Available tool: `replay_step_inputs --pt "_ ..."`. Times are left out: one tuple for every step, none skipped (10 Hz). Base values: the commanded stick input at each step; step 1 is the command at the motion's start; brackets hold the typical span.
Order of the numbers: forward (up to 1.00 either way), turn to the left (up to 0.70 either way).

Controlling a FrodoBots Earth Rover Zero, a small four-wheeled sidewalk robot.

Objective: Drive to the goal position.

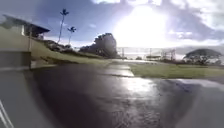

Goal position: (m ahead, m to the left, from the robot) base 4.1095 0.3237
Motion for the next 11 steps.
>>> replay_step_inputs --pt "0.70 -0.35" --pt "0.70 -0.17" --pt "0.70 0.00" --pt "0.70 0.00" --pt "0.70 0.00" --pt "0.70 0.00" --pt "0.70 0.00" --pt "0.70 0.00" --pt "0.70 0.00" --pt "0.70 0.00" --pt "0.70 0.00"
